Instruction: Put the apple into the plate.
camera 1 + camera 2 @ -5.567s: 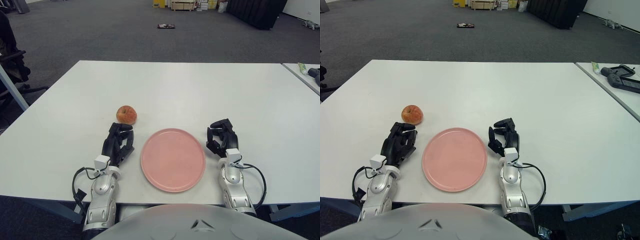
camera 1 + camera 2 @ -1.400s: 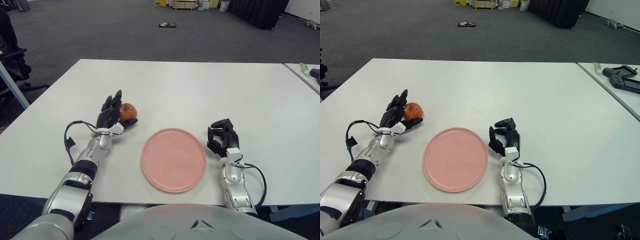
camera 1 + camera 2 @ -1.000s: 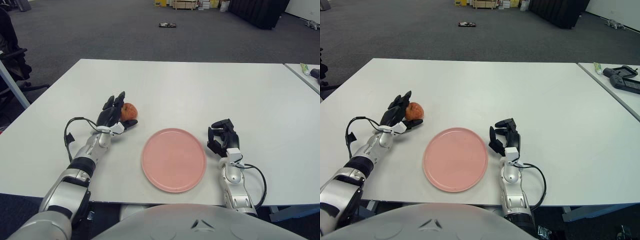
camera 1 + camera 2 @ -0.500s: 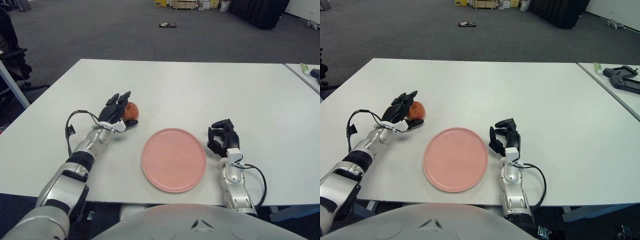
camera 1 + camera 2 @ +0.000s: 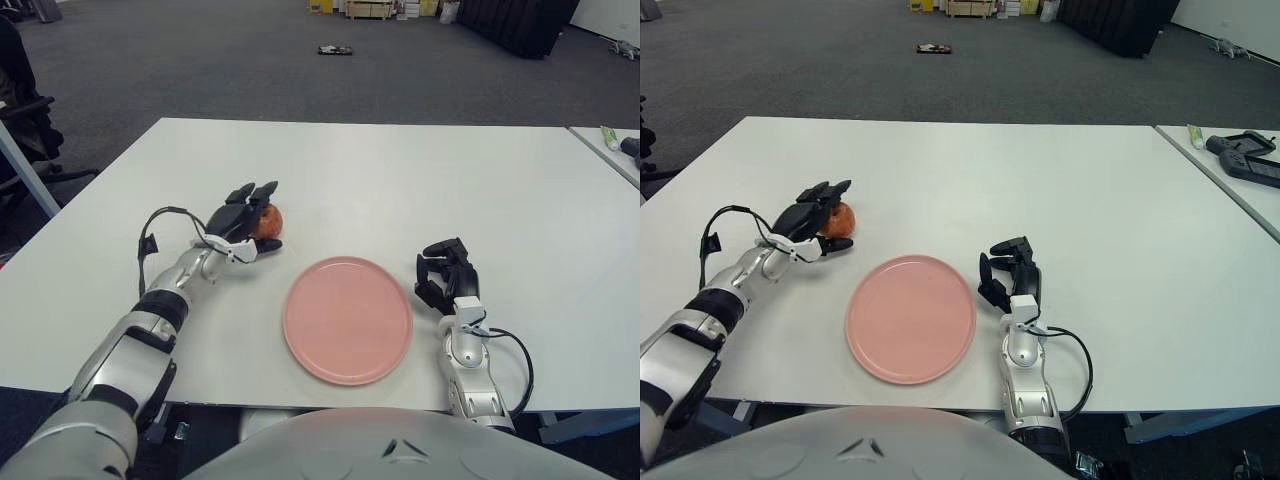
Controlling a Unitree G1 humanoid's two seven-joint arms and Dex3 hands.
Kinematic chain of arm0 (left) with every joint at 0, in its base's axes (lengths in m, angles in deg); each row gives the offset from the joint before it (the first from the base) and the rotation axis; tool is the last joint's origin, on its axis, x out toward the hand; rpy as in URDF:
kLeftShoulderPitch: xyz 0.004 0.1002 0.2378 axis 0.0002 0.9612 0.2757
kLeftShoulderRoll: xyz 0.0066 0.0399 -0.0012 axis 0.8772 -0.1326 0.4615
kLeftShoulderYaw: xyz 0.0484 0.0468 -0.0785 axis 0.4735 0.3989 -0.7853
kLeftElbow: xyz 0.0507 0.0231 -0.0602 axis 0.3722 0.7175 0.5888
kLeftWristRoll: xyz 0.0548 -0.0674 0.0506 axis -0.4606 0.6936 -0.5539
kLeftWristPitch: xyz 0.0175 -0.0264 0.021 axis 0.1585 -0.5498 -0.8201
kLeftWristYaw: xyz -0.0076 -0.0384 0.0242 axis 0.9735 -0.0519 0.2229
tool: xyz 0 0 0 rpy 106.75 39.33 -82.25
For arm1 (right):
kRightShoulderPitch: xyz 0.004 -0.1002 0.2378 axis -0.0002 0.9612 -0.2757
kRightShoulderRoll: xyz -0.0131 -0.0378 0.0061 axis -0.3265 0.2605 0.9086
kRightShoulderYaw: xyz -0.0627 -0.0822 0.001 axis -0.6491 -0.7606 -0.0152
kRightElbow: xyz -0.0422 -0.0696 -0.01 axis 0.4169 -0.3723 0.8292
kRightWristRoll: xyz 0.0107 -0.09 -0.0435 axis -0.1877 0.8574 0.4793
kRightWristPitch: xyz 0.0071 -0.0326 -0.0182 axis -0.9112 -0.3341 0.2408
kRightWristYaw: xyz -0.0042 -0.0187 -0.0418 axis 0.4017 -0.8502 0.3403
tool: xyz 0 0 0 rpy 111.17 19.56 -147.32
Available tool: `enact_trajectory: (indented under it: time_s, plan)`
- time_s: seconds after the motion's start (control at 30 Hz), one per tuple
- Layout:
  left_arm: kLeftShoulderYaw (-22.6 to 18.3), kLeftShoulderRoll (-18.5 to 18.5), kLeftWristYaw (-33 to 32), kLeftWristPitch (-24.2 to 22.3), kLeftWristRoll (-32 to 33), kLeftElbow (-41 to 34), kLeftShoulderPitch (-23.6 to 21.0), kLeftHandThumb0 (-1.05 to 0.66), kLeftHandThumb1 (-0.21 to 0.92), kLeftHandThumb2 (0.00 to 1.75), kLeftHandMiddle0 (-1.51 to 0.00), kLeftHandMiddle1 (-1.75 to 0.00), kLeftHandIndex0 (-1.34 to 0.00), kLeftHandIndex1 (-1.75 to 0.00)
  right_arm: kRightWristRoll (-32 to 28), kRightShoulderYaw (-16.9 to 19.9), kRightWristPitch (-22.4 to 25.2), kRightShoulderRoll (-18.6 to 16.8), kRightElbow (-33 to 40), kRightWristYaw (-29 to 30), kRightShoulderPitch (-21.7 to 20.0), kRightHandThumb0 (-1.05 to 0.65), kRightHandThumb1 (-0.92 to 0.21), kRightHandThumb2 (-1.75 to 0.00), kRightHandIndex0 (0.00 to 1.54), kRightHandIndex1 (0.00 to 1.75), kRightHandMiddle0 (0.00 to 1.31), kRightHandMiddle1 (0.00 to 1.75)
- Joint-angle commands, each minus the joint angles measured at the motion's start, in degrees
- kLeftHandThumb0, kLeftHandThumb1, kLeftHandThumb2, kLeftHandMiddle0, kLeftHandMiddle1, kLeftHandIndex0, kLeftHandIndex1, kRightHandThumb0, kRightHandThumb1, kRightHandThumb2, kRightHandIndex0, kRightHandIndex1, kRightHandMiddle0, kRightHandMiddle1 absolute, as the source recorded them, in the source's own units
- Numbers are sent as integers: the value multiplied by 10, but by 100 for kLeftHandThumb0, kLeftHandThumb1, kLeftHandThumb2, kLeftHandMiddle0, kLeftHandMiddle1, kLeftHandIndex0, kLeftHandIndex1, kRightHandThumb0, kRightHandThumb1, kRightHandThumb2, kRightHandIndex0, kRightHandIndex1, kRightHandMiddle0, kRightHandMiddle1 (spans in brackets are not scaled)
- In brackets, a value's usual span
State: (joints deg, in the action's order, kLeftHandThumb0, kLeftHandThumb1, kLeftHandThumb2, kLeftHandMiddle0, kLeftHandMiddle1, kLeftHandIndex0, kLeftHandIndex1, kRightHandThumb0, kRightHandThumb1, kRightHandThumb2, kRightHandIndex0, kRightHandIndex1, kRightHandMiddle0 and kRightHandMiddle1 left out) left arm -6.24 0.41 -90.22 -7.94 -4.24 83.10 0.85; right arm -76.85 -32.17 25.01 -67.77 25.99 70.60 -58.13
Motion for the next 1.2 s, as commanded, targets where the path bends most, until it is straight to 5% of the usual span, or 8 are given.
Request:
enact_trajectory:
  time_s: [0.0,0.67,0.8,0.9,0.97,1.17]
  plan:
    - [18,9,4,15,-17,12,-16,-99,78,49,0,-27,0,-42,-3,6,13,-1,-3,3,5,-38,-69,-85,62,138,34,175]
    - [57,21,58,40,-28,20,-29,-100,89,38,0,-40,0,-53,-1,9,11,1,-3,7,6,-38,-66,-88,61,141,35,175]
    - [60,21,81,27,-25,16,-28,-95,85,40,-4,-74,0,-84,-1,12,8,3,-5,7,5,-39,-65,-89,62,142,36,175]
    - [60,22,81,26,-25,16,-26,-84,62,71,-16,-127,-4,-142,1,13,5,4,-6,10,5,-39,-65,-90,62,142,36,175]
    - [60,22,78,28,-25,15,-24,-79,53,82,-21,-147,-9,-158,2,13,4,4,-6,10,5,-39,-65,-90,62,142,36,175]
    - [58,19,62,39,-22,26,-19,-52,37,118,-58,-172,-49,-172,3,14,5,6,-4,8,5,-39,-65,-90,64,143,36,175]
